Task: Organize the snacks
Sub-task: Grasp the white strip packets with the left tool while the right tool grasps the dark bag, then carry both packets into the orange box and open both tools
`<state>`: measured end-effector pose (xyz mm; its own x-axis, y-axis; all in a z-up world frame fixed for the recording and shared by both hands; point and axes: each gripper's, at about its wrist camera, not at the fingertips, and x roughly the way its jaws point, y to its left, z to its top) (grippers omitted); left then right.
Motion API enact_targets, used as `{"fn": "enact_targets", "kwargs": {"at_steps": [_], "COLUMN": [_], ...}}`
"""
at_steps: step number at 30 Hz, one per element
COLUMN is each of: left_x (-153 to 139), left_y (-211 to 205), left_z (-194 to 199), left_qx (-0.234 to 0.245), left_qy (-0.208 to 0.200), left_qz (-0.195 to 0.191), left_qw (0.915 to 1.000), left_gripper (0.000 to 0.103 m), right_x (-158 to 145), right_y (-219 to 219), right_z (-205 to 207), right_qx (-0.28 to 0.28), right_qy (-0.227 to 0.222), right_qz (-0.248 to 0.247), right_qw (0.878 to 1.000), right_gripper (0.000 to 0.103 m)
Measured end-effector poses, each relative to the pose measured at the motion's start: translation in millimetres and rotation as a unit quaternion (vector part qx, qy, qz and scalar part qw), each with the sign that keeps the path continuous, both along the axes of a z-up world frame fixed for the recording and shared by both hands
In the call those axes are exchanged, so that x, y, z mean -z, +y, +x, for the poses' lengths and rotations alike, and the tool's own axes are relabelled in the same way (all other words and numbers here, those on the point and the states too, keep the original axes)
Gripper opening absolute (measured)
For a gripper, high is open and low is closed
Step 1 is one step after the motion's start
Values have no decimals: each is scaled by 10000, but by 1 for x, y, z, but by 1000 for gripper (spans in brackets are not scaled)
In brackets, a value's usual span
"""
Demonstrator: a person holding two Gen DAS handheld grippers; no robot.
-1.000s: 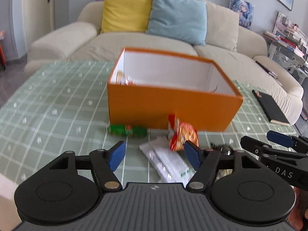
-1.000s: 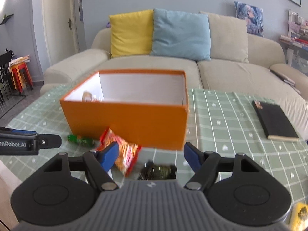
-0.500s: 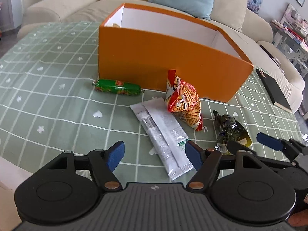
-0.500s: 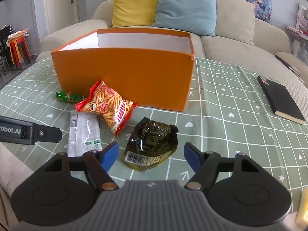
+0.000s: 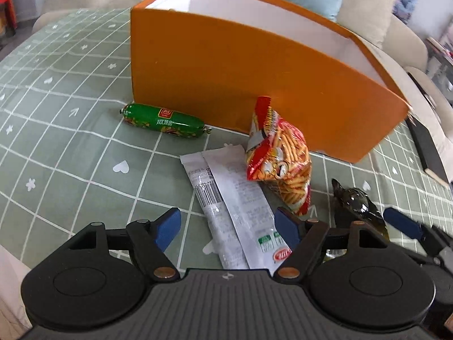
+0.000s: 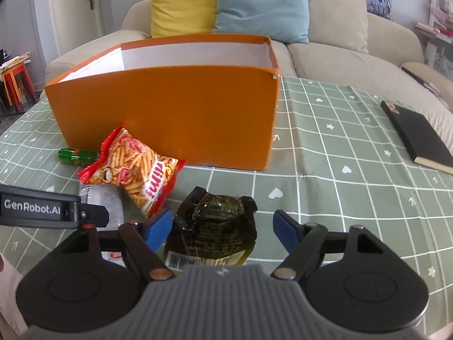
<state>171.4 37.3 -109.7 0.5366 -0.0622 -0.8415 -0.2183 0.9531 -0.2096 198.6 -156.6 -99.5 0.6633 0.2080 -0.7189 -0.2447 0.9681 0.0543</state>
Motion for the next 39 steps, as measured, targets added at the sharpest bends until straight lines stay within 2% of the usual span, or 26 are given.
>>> {"fn": "enact_targets", "kwargs": {"at_steps": [2,5,9,13,16,20,22,25,30,39], "left_x": [3,3,6,10,13,14,13,13,13,9], "left_y": [1,-5,-19,-33,-38,-35,-35,-32,-25,-6], "left_z": [5,11,22,27,27,23,19,14,-1,-20], "left_qx": [-100,-151,-70,90,183,361,404,540,864,858], "left_qy": [79,97,198,261,211,42,-7,-86,-240,-302], "left_qz": [-125,-39,413,904,1107,1033,1047,1044,1011,680], "left_qw": [9998,9998,9989,9955,9935,9940,9937,9930,9908,9935], "left_gripper": [90,91,94,97,97,89,78,71,66,62], "right_x": [4,7,14,18,20,20,21,20,18,12], "right_y": [-1,1,2,0,1,3,3,1,-3,-6], "right_z": [4,9,12,14,13,11,10,8,5,-5], "right_qx": [-17,-82,-112,-111,-165,-259,-281,-297,-283,-307], "right_qy": [58,115,190,244,210,143,135,136,147,129], "right_qz": [92,154,127,157,75,16,-5,-11,34,-55], "right_qw": [9999,9998,9997,9995,9996,9996,9995,9995,9995,9994], "right_gripper": [76,76,75,69,66,65,65,65,62,57]}}
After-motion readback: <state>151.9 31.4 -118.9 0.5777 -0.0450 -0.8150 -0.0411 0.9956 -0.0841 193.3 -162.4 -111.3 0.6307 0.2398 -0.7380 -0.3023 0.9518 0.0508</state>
